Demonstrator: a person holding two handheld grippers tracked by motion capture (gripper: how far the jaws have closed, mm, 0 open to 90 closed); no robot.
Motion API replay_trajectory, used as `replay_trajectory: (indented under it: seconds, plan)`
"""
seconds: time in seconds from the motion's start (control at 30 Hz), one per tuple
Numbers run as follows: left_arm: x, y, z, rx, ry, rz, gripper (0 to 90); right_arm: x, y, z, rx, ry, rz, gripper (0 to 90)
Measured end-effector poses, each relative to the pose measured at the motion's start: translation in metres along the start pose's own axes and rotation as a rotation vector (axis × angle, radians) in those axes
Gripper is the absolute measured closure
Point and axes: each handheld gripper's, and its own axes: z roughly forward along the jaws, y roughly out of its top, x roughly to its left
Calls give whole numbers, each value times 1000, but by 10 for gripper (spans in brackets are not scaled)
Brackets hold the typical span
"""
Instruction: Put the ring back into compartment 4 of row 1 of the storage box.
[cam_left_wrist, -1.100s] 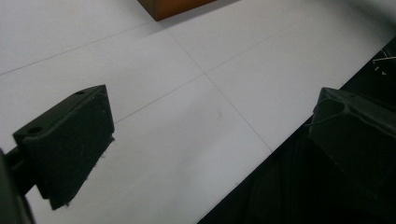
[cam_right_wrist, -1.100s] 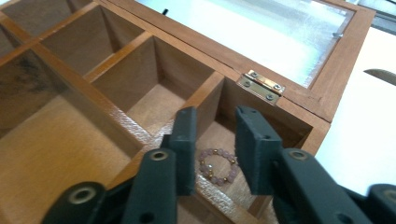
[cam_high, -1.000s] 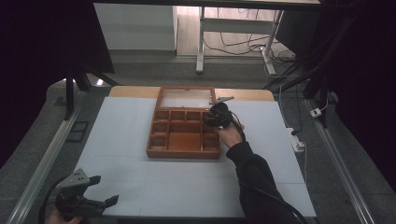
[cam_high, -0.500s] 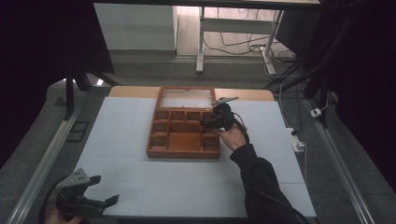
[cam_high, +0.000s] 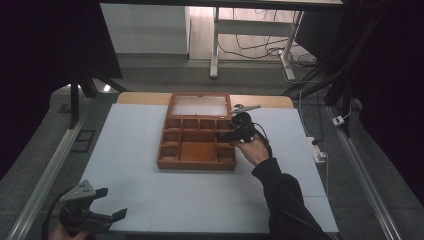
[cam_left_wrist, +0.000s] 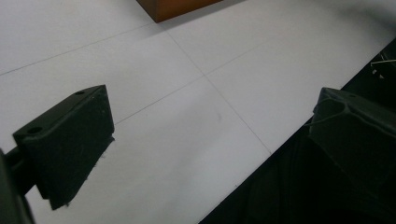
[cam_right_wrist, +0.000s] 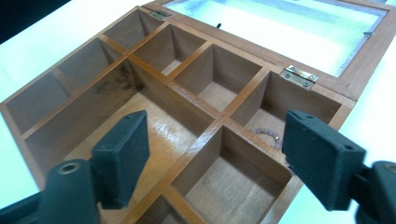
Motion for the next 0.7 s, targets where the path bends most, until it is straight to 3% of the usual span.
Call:
replay_trajectory:
  seconds: [0.37, 0.7]
  plan:
    - [0, 0, 0, -1, 0, 1, 2, 13, -8, -16, 5, 26, -17, 98]
    - [0, 0, 0, -2, 0, 3, 2, 17, -19, -22, 19, 24, -25, 65]
